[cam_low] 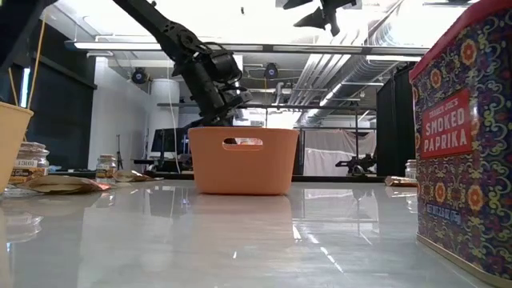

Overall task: Sort spices by type
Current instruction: Put the top red spice can into the red bin

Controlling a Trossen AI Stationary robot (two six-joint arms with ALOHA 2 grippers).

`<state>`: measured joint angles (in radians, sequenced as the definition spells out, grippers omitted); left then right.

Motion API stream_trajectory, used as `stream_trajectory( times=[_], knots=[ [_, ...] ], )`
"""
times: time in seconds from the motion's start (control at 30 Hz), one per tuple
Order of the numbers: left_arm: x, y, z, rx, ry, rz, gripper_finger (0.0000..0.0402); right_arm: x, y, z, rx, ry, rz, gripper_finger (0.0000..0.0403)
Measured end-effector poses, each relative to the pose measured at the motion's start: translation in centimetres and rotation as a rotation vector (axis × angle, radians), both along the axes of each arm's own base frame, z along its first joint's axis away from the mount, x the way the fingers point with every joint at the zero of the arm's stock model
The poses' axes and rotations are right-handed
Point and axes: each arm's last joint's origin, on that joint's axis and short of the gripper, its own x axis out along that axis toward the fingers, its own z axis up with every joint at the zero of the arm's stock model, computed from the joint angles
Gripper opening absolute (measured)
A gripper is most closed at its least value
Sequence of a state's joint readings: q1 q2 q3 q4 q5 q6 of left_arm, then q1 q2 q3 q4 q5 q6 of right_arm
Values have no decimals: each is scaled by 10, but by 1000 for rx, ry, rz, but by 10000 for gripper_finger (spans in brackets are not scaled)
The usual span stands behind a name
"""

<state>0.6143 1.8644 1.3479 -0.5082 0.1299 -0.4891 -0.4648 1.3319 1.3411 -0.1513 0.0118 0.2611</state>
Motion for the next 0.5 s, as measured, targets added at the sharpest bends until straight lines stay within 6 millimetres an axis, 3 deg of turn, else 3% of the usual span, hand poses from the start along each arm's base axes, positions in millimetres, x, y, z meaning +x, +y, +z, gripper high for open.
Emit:
stream_trajectory(
  times=[0.13,0.5],
  knots=[
    [2,2,-11,-22,17,2,0,0,0,0,0,0,0,244],
    [-1,14,-8,96,37,73,0,0,0,0,1,2,0,244]
  ],
)
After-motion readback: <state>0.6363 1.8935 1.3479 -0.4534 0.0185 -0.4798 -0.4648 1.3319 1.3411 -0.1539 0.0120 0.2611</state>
